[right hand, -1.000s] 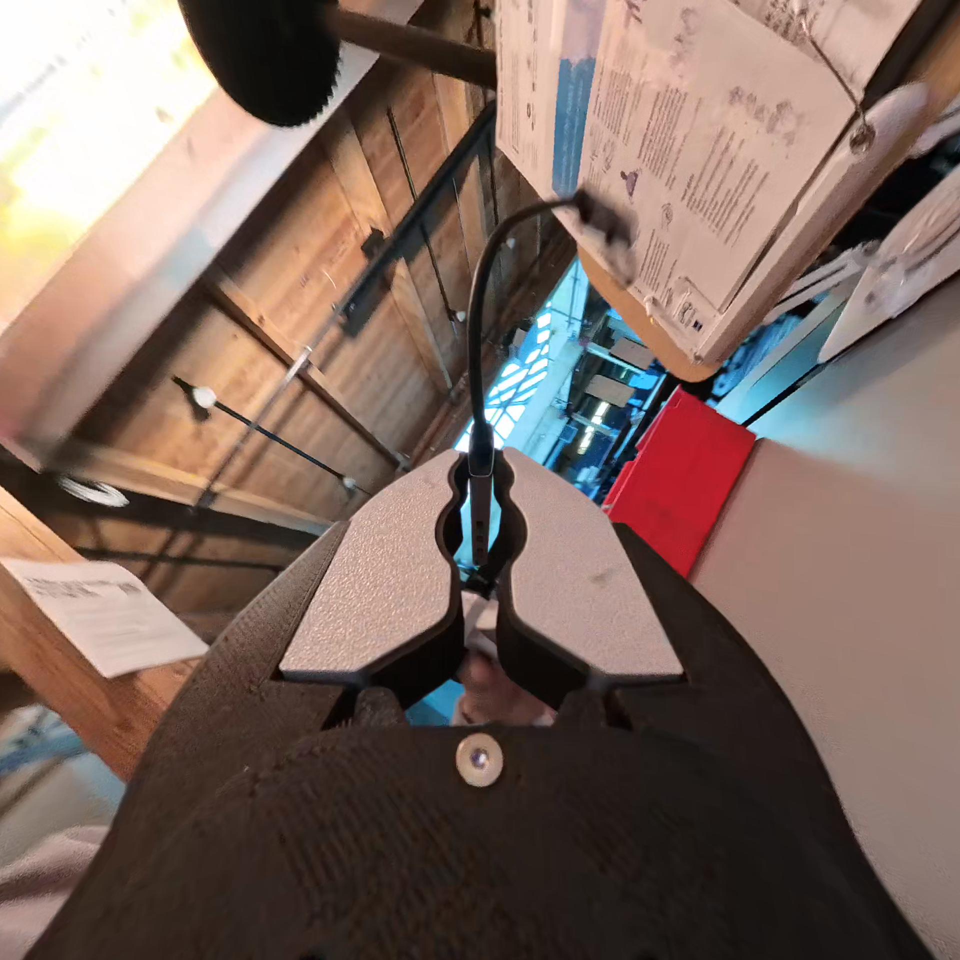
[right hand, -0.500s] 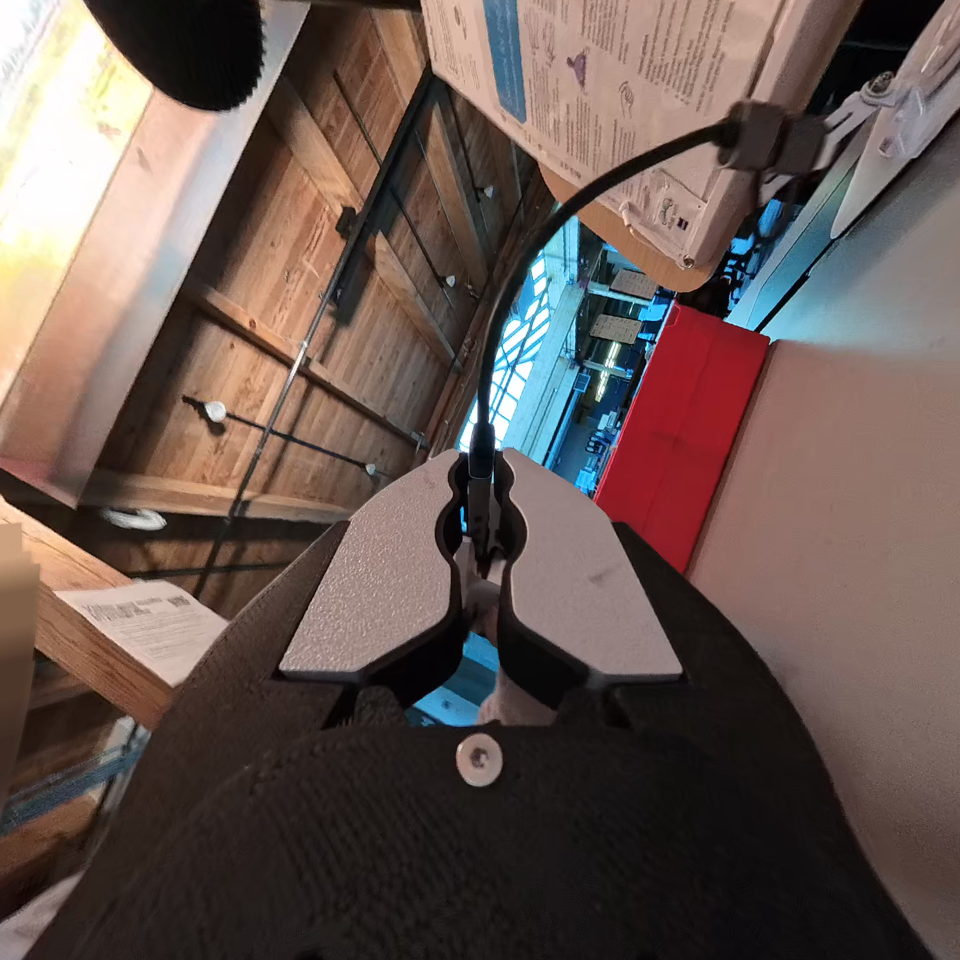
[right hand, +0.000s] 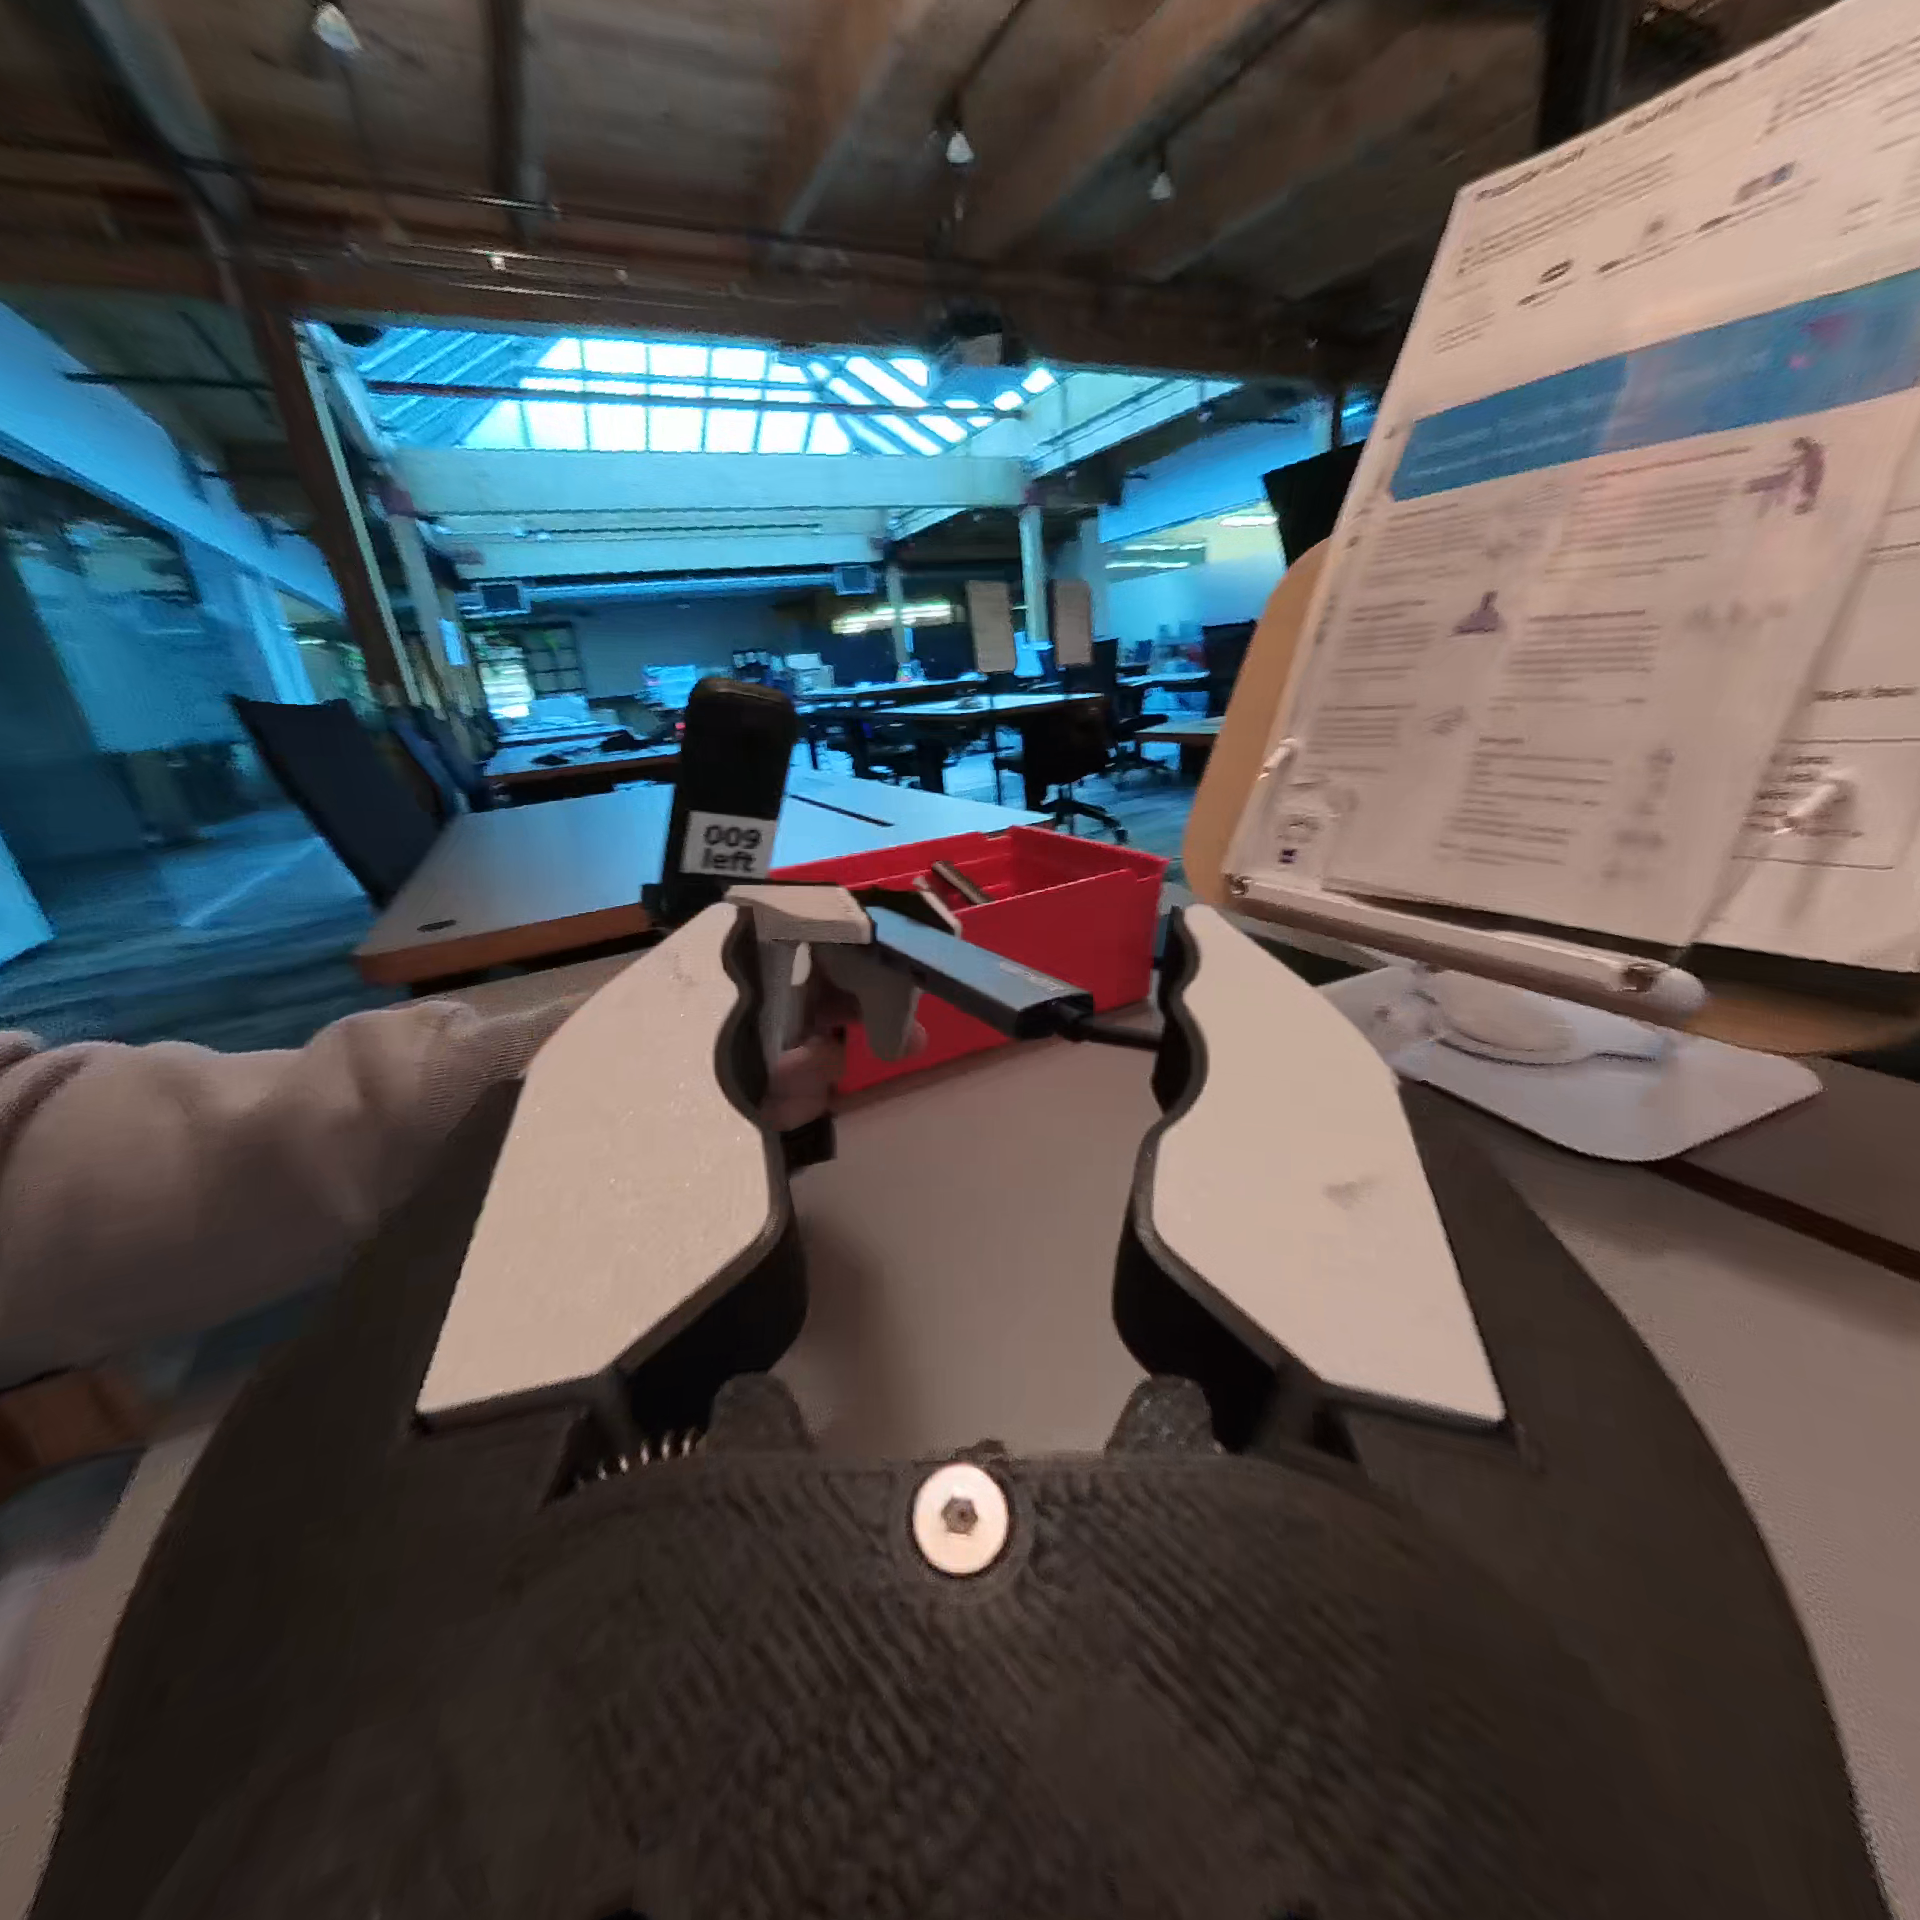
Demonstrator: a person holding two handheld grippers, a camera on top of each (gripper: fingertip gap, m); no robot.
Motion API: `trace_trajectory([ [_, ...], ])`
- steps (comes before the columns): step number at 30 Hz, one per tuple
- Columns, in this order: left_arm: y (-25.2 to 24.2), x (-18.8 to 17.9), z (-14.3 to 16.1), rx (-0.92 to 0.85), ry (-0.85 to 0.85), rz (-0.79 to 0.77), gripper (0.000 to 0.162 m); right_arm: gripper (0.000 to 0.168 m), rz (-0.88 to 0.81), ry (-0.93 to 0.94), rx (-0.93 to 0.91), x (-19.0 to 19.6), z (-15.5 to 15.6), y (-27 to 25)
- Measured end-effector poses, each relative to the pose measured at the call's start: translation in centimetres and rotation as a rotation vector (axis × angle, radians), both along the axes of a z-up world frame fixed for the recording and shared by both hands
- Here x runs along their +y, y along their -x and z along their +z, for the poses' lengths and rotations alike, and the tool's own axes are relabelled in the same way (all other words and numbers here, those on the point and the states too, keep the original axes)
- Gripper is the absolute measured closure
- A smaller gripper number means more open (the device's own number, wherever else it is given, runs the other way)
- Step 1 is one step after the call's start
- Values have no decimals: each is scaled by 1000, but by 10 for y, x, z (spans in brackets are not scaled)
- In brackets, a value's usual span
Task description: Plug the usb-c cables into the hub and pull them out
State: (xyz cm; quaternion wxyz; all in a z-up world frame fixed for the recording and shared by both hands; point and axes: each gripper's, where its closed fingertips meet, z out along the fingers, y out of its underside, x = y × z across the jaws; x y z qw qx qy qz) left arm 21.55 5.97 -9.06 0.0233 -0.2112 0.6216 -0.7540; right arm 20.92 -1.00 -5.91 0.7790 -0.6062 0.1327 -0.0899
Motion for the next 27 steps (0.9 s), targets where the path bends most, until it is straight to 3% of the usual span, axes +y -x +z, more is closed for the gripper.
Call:
trace_trajectory([
  [3, 11, -9, -3, -51, -9, -95, 138, 97, 71, 80, -30, 8, -10, 11],
  [10, 16, -13, -6, -113, -32, -189, 138, 109, 12, 220, -91, 4, -18, 9],
  [14, 15, -18, -13, -124, -98, -187, 138, 97, -17, 291, -153, 1, -7, 18],
  [18, 16, -23, -8, -134, -90, -208, 138, 94, 11, 322, -79, 7, -35, 9],
  [21, 18, -24, -5, -136, -74, -230, 138, 98, 13, 280, -45, 6, -38, 4],
  [27, 14, -25, -1, -143, -73, -211, 138, 94, -5, 392, -88, 12, -54, 4],
])
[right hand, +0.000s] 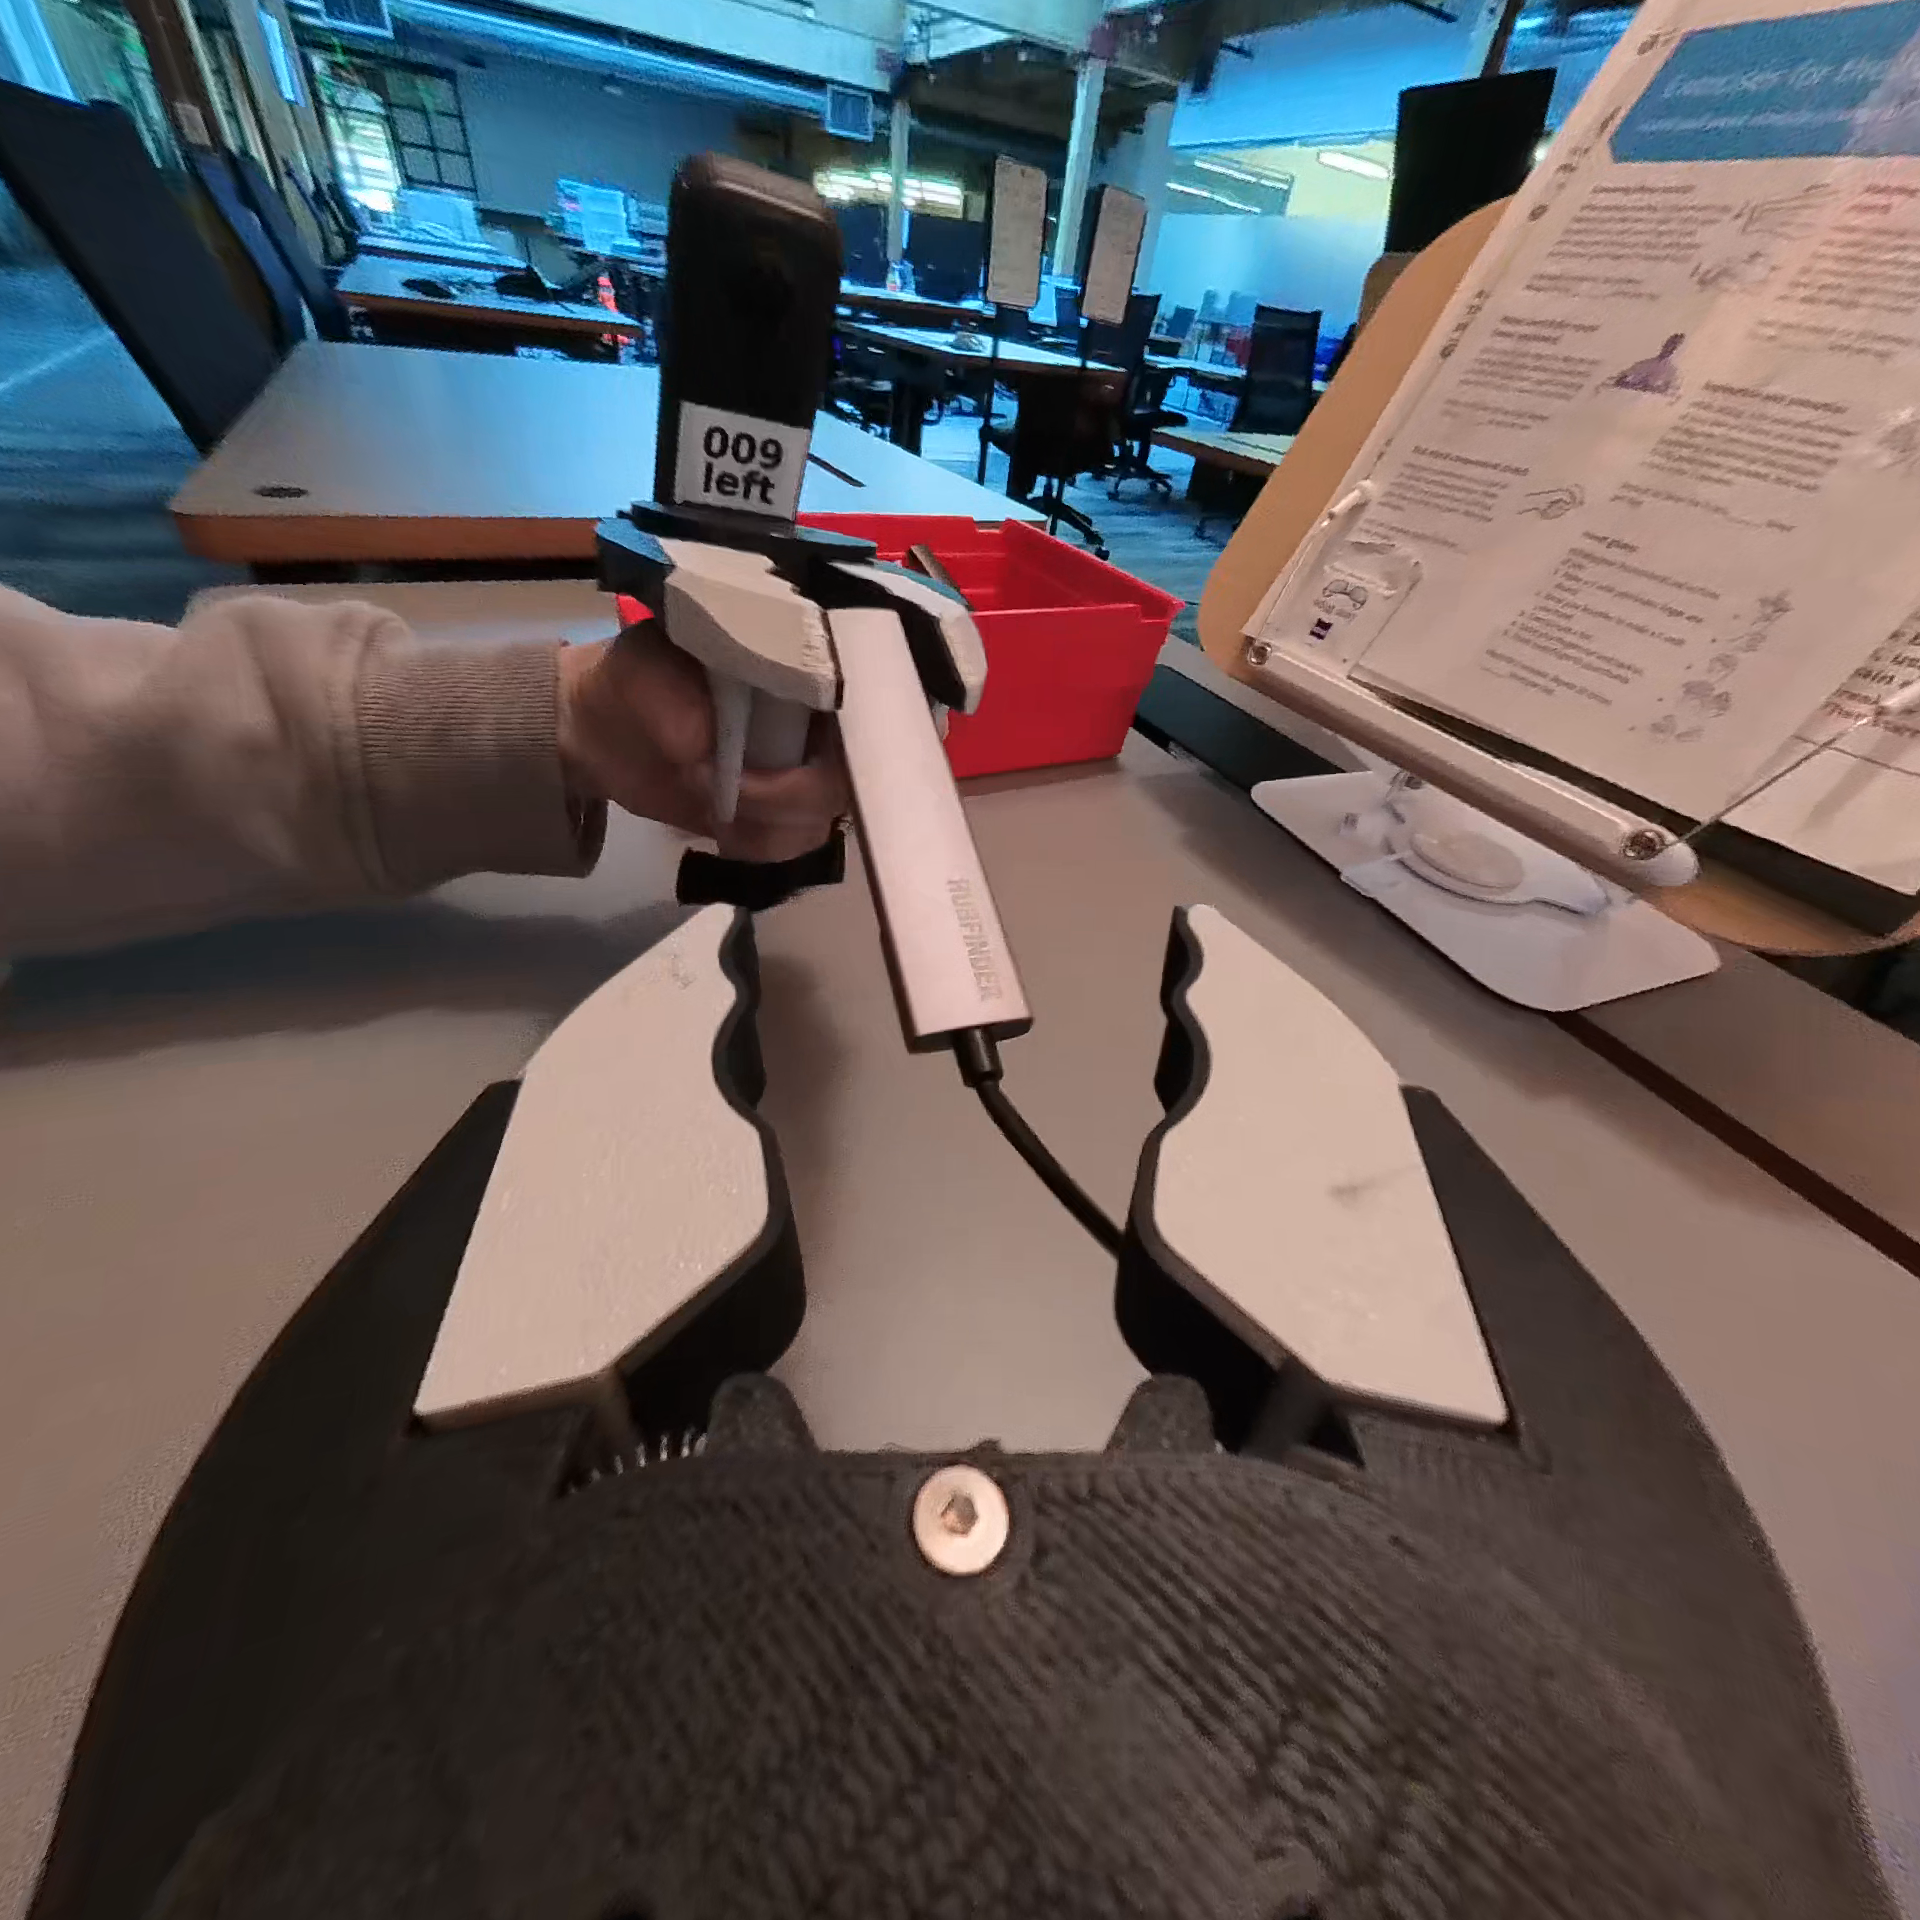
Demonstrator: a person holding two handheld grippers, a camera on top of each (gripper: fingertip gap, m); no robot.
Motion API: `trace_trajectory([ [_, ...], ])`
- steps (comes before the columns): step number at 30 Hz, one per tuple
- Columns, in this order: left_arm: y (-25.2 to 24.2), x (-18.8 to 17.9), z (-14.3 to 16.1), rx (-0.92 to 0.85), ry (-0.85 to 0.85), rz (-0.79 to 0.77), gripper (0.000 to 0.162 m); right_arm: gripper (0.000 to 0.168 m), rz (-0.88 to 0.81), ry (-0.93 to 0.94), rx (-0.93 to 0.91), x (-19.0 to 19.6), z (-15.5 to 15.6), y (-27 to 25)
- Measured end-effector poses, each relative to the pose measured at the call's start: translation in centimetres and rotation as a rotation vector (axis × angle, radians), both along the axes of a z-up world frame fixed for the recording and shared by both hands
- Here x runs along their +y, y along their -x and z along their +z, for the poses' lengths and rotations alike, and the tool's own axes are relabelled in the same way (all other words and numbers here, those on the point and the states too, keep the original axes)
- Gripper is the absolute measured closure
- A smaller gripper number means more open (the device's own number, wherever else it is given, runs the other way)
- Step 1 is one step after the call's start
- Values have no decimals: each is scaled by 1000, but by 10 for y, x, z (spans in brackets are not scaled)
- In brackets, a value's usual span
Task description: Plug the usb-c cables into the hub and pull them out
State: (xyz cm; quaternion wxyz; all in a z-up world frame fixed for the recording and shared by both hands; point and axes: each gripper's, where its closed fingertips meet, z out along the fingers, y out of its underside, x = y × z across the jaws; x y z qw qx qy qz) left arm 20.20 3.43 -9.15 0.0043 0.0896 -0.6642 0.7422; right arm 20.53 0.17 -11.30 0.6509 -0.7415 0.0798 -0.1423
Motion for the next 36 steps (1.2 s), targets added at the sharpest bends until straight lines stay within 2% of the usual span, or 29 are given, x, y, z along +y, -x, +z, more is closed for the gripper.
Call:
trace_trajectory([
  [5, 4, -7, 3, -9, -10, -25, 138, 94, -33, 26, 20, 0, -16, -10],
  [9, 5, -3, 12, -7, 27, -35, 139, 96, 3, -5, 26, 0, -11, -4],
  [19, 4, -7, 13, 20, 128, -53, 138, 133, 138, -244, 182, 12, 4, 8],
  [22, 2, -4, 15, 21, 150, -45, 138, 137, 157, -312, 210, 7, 12, 7],
  [28, 0, -3, 21, 24, 184, -53, 138, 141, 152, -235, 155, 14, 1, 10],
  [36, 1, -1, 18, 21, 204, -45, 138, 144, 147, -259, 51, 10, 11, 10],
])
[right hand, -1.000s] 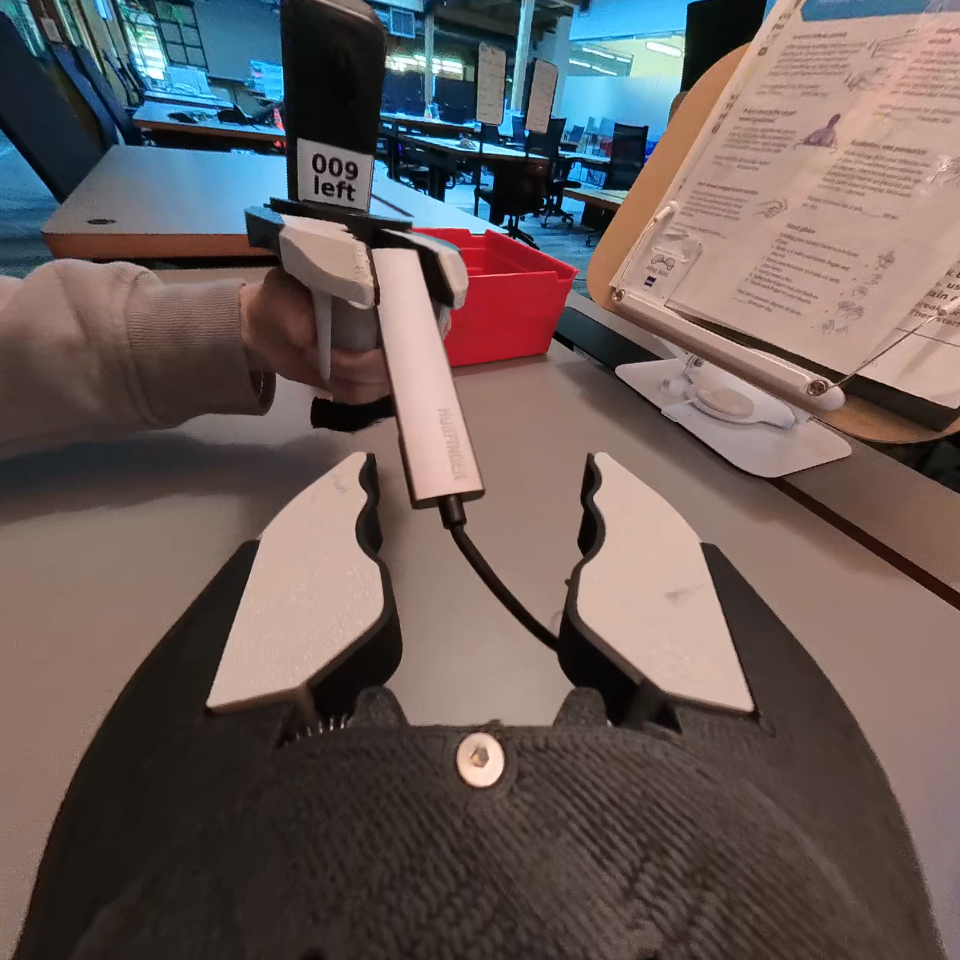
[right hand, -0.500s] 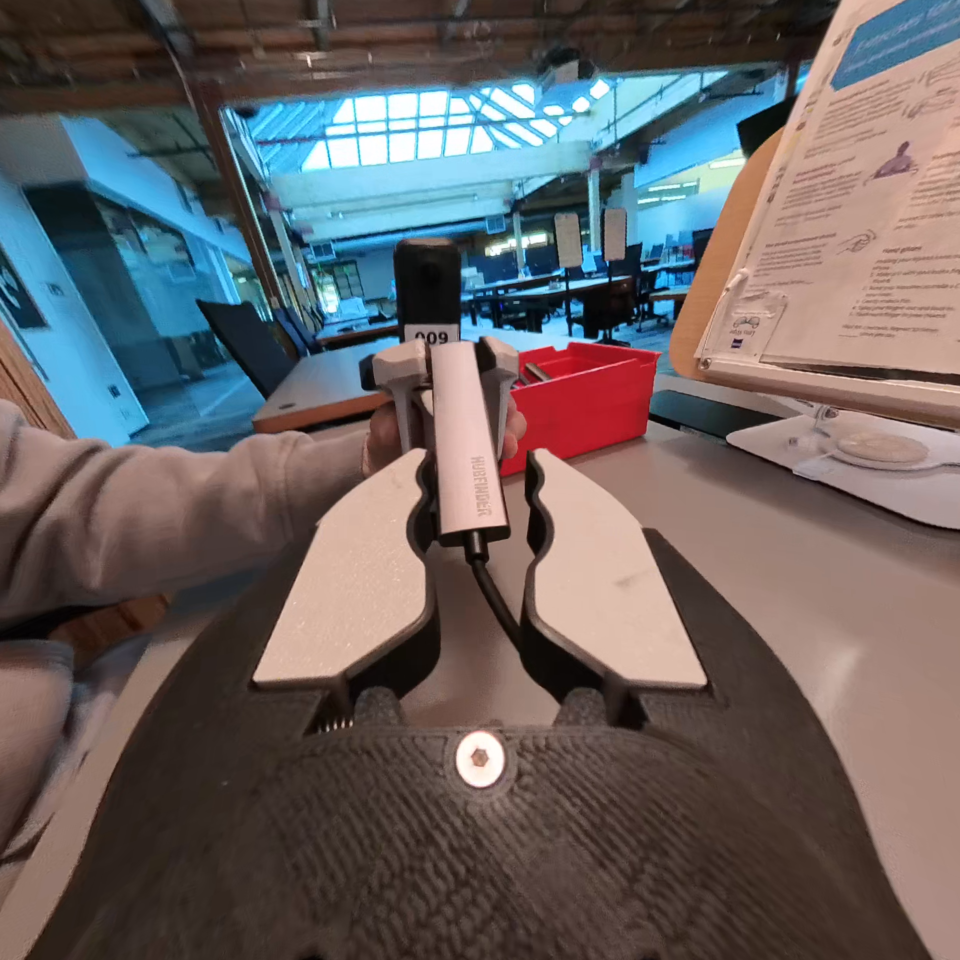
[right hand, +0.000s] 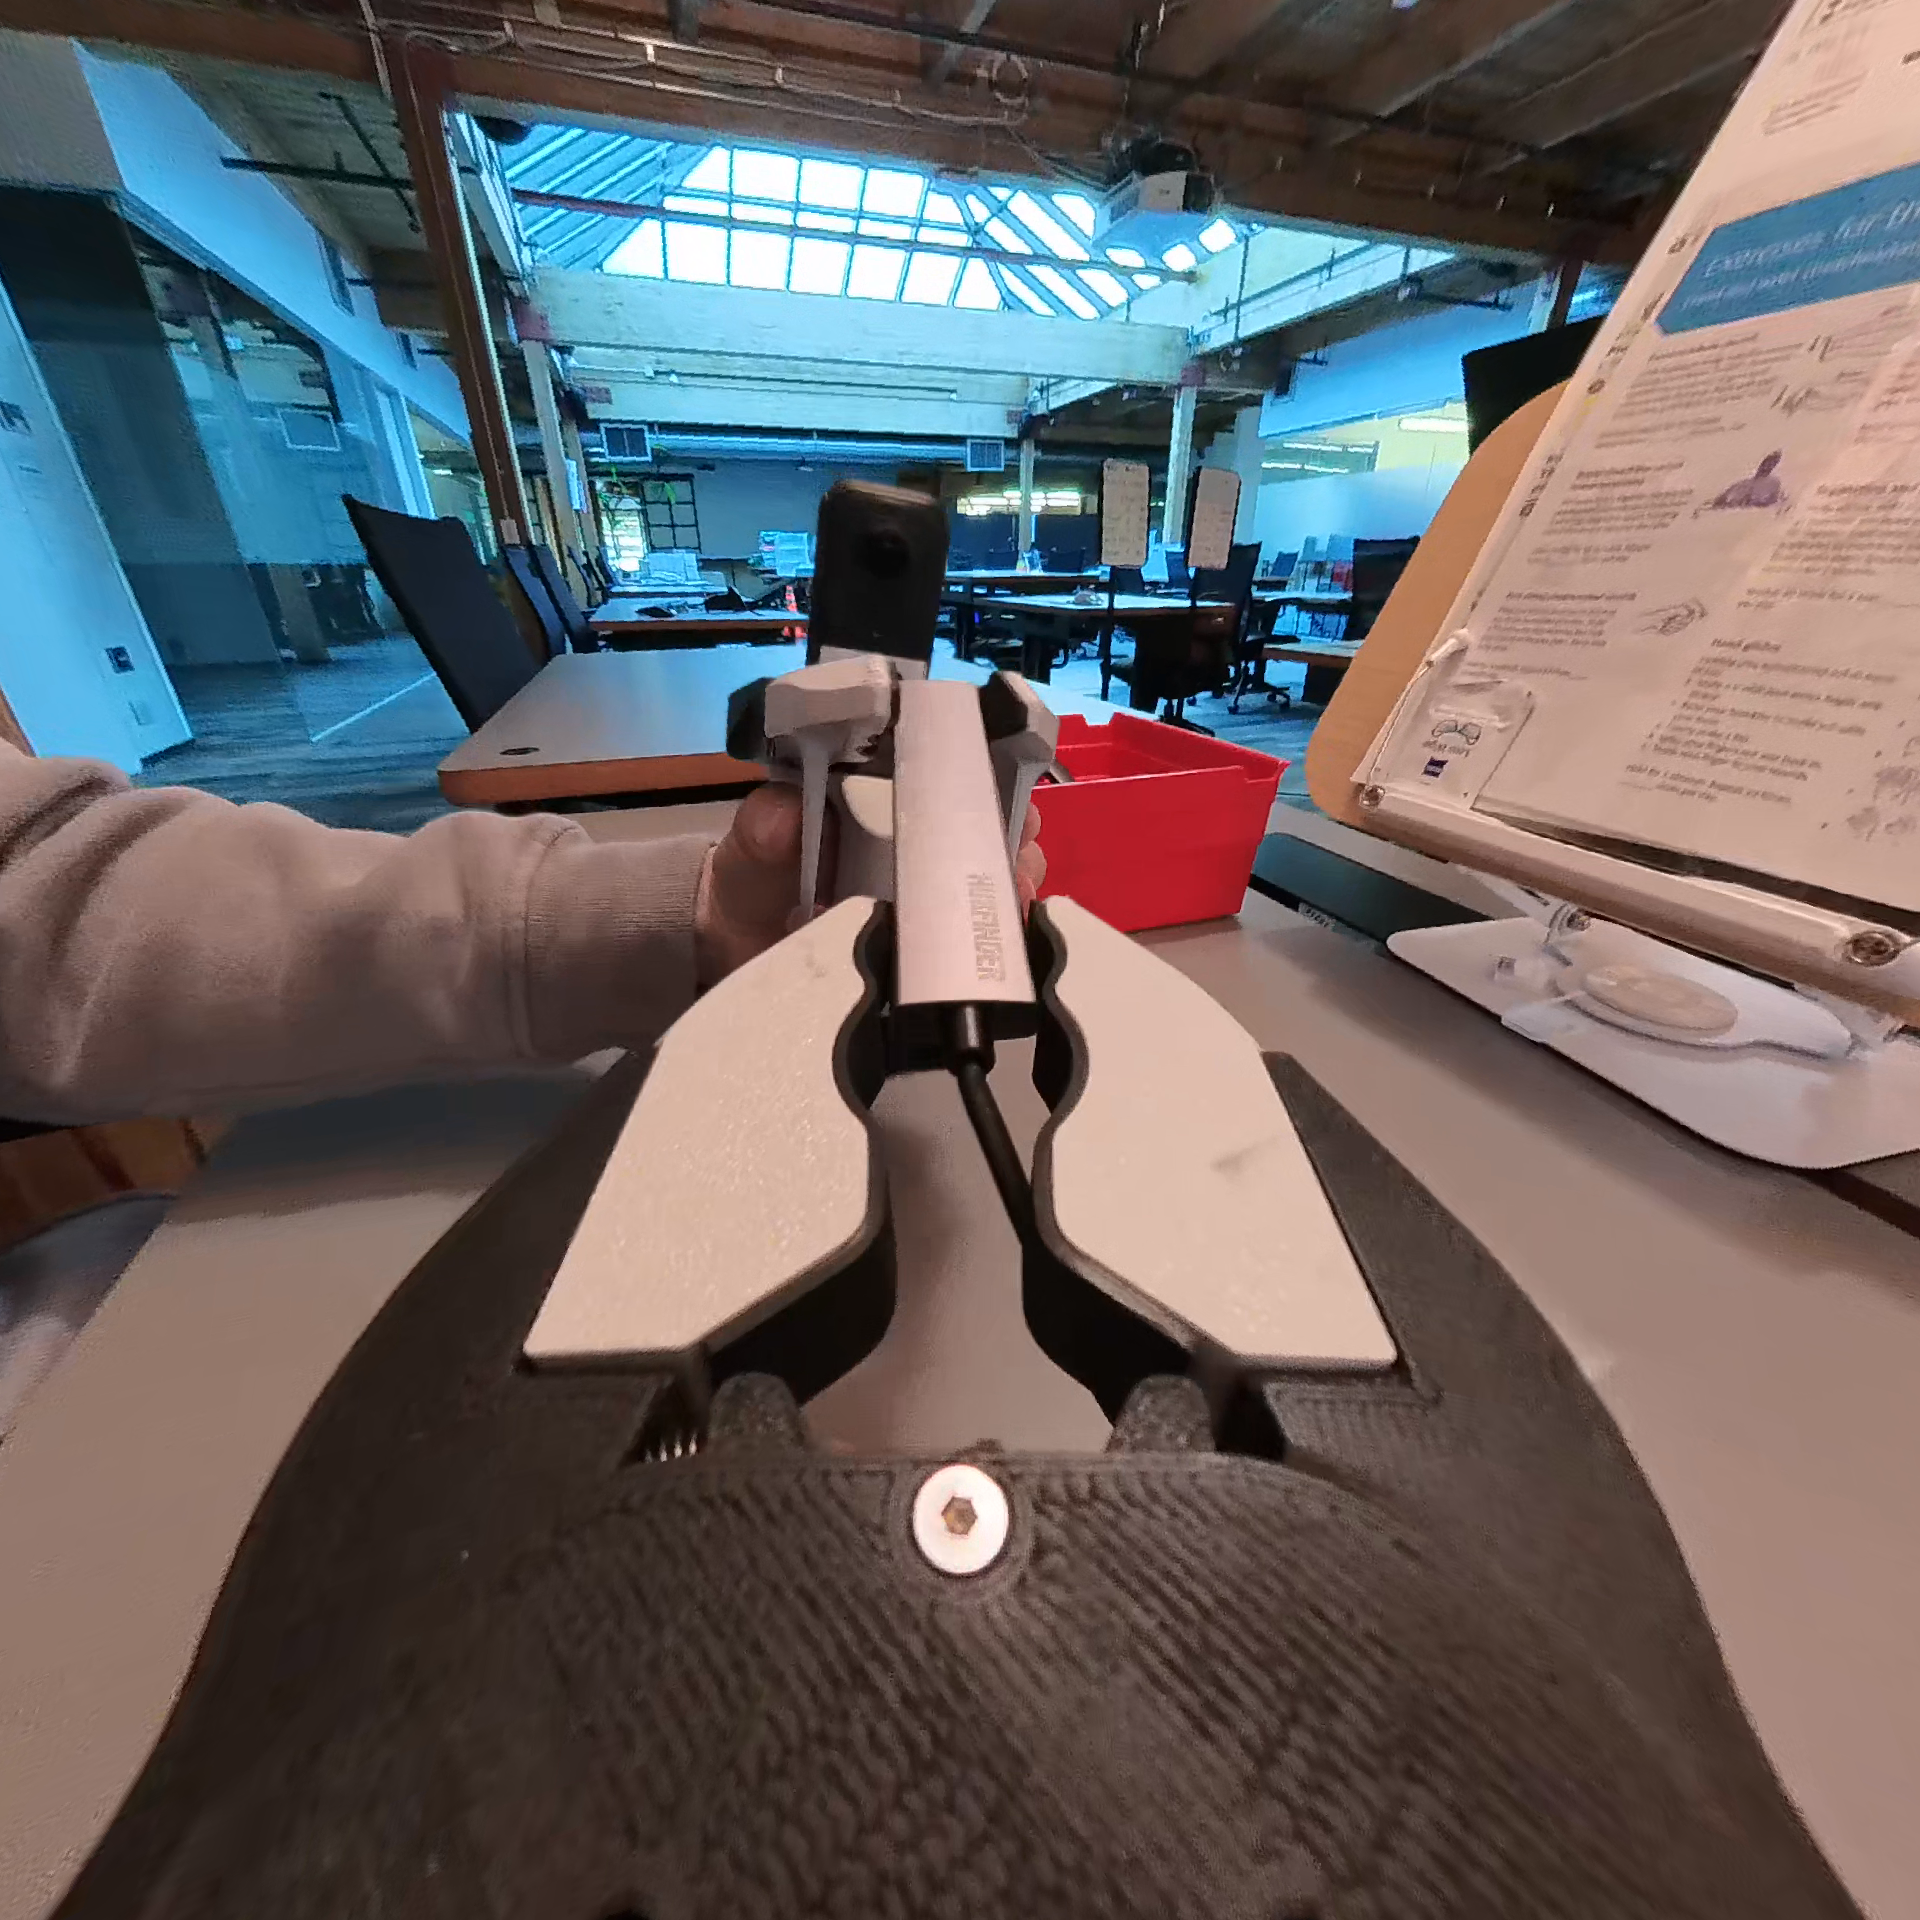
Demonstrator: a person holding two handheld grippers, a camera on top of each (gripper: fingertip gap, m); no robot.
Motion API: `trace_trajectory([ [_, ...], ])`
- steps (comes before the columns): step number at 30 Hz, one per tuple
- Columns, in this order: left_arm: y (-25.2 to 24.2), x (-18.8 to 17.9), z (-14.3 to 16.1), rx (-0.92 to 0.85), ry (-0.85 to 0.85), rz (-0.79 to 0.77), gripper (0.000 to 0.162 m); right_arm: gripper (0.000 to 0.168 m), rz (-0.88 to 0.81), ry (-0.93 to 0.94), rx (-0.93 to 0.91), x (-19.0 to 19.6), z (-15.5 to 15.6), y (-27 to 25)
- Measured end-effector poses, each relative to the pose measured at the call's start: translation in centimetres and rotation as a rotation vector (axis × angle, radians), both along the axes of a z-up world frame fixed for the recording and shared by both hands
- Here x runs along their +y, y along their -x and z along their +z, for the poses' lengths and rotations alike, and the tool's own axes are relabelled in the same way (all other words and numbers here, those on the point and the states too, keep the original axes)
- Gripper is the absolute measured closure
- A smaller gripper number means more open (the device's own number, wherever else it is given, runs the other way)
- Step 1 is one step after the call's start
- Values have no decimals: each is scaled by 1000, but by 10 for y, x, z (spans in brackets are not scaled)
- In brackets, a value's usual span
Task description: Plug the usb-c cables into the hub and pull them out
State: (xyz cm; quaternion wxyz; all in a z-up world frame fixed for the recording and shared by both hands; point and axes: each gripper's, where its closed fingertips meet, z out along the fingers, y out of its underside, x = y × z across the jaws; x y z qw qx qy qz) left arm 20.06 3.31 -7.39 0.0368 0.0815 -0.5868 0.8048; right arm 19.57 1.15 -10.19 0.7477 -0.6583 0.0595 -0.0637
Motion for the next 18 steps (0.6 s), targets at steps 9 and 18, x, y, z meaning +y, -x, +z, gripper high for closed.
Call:
trace_trajectory([
  [9, -7, 5, -41, 101, -183, 106, 131, 144, -31, 167, -95, -2, -17, -3],
  [18, -5, 18, -52, 456, -294, 154, 120, 144, -58, 108, -45, -9, -16, -12],
])
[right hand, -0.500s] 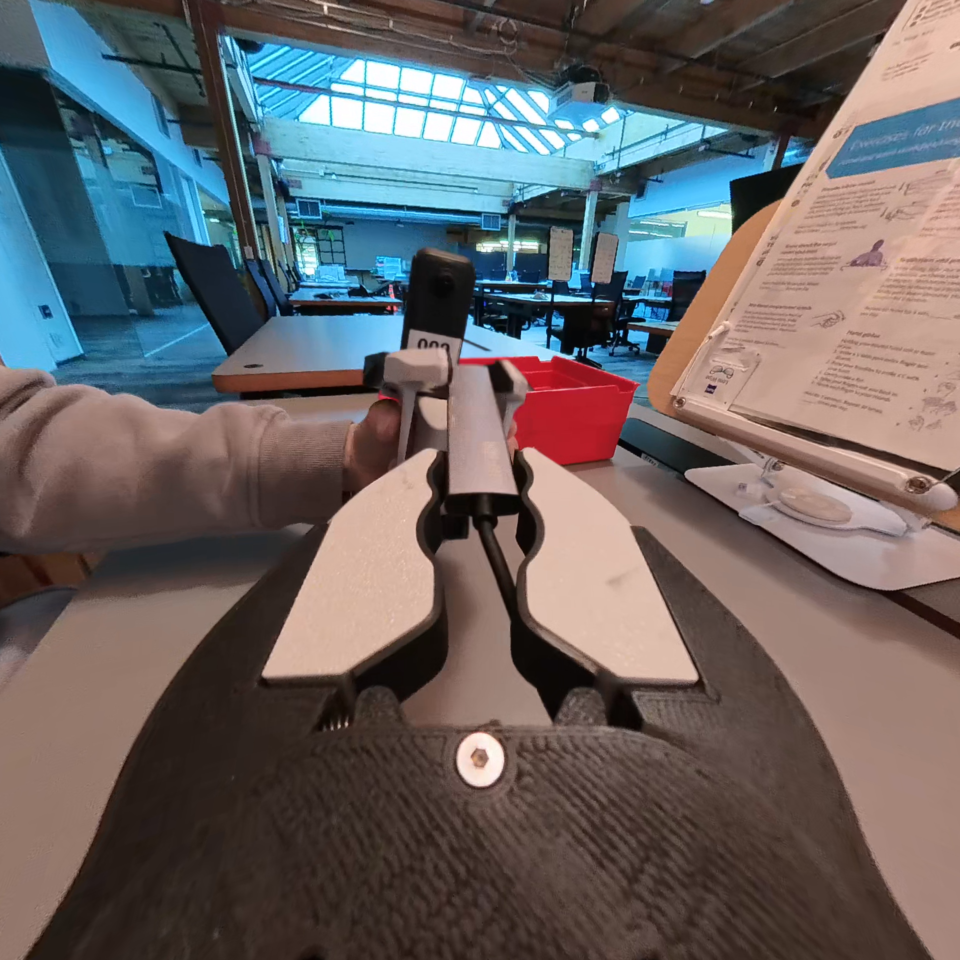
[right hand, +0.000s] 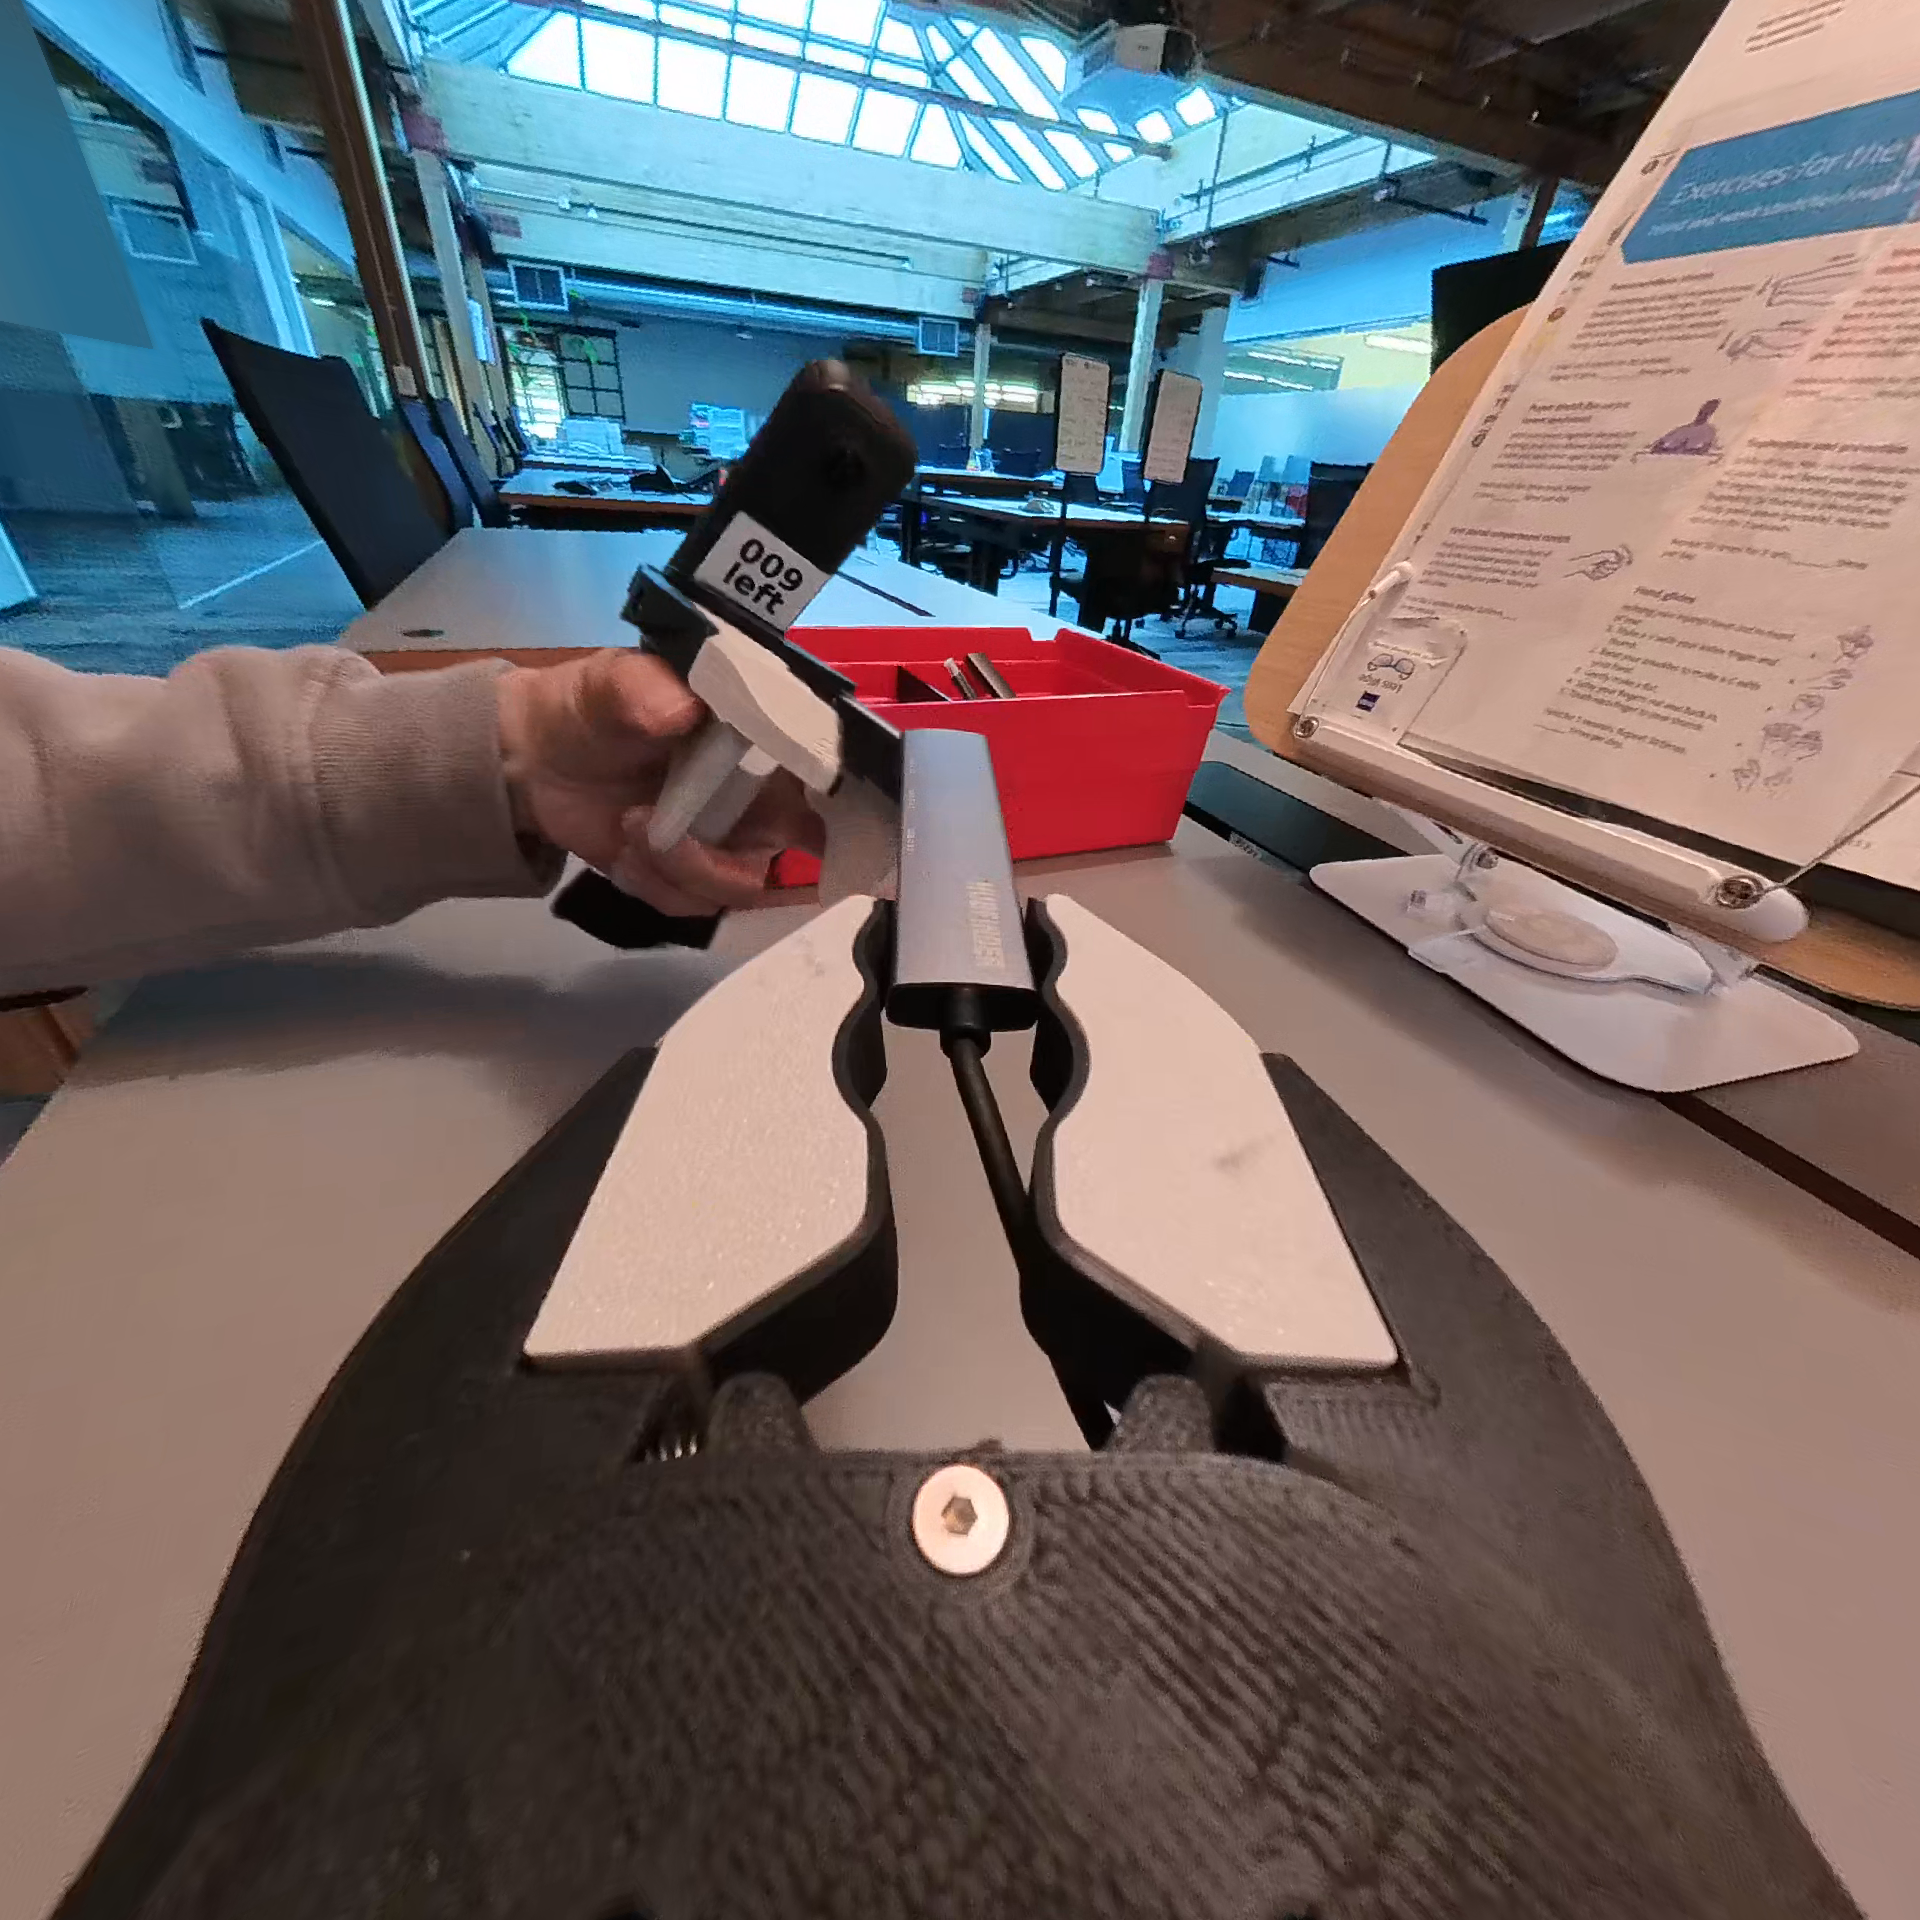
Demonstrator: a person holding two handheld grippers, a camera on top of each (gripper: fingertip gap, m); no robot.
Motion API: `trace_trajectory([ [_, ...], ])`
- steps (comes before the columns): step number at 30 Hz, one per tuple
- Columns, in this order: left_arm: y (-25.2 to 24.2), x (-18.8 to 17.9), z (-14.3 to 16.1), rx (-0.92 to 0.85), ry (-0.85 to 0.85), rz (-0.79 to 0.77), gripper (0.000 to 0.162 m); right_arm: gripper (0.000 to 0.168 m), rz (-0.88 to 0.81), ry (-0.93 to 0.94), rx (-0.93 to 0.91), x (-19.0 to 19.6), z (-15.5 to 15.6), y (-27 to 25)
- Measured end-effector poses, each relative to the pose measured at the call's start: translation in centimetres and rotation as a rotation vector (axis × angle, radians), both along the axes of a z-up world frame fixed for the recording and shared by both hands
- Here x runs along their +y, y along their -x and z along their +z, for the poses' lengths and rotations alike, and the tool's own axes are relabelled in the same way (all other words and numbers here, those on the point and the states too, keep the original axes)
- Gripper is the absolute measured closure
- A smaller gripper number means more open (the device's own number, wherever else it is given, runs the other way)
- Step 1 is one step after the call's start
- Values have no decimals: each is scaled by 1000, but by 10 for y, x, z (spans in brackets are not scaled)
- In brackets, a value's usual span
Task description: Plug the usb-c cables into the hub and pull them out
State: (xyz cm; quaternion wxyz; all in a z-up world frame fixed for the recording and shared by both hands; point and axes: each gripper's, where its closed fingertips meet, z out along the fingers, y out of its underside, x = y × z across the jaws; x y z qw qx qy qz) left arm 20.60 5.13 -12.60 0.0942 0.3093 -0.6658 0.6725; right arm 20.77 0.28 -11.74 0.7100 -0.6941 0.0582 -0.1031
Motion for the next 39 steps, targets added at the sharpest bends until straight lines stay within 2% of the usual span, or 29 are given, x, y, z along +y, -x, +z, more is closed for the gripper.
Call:
trace_trajectory([
  [4, 5, -5, 5, 205, 128, -49, 107, 144, -22, 72, -64, 5, -10, 1],
  [5, 4, -5, 8, 249, 169, -53, 112, 144, -22, 75, -71, 7, -11, 2],
  [8, 1, -7, 5, 367, 243, -65, 145, 144, -10, 47, -79, 10, -7, 5],
  [15, -1, -7, 2, 523, 407, -94, 151, 144, -28, 11, -89, 10, -11, 4],
  [24, -8, -6, -3, 559, 494, -77, 153, 144, -24, -82, -25, 13, -10, 2],
  [34, -17, -10, -6, 638, 510, -12, 154, 144, -97, -48, -99, 9, -13, -5],
  [37, -19, -11, -3, 612, 507, 2, 154, 144, -116, -41, -79, 9, -10, -6],
  [39, -23, -11, -5, 542, 438, 59, 149, 143, -130, -46, -54, 8, -10, -8],
])
